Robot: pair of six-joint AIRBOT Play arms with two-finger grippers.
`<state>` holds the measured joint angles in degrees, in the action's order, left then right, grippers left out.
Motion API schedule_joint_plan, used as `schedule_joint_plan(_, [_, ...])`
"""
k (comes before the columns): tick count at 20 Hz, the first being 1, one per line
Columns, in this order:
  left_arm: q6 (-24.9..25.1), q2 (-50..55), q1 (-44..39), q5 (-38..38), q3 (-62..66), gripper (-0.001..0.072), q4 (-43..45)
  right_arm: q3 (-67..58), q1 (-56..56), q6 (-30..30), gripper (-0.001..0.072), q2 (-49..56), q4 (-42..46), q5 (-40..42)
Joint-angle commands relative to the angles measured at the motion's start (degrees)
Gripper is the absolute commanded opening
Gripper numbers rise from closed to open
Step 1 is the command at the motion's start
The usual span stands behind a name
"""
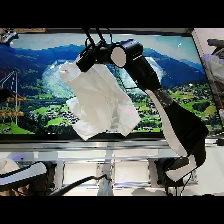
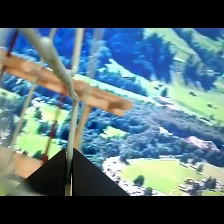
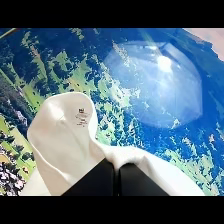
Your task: Fold the clothes and pants, and hang the long-sleeved shirts on hangers.
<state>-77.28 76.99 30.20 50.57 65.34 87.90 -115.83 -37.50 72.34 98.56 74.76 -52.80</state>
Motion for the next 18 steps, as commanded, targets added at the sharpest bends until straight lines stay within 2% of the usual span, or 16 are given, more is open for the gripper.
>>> schedule_joint_plan(1, [1.57,-0.52,-1.92,-1.09,0.04,0.0004,-0.92,0.02,-0.02,0.04,0.0023,0.0,0.0,-0.24])
schedule_joint_plan(9, [2.01,-3.8,-2.73,-3.45,0.13,0.0003,2.78,0.02,-0.02,0.07,0.0023,0.0,0.0,-0.52])
schedule_joint_plan(14, [7.13,-6.14,-2.99,-3.43,0.33,0.0003,5.73,0.02,-0.04,0.07,0.0023,0.0,-0.02,-0.5])
schedule_joint_plan(18, [7.28,-9.66,-3.48,-5.81,0.5,0.0003,7.82,0.02,-0.04,0.09,0.0022,0.0,-0.04,-0.55])
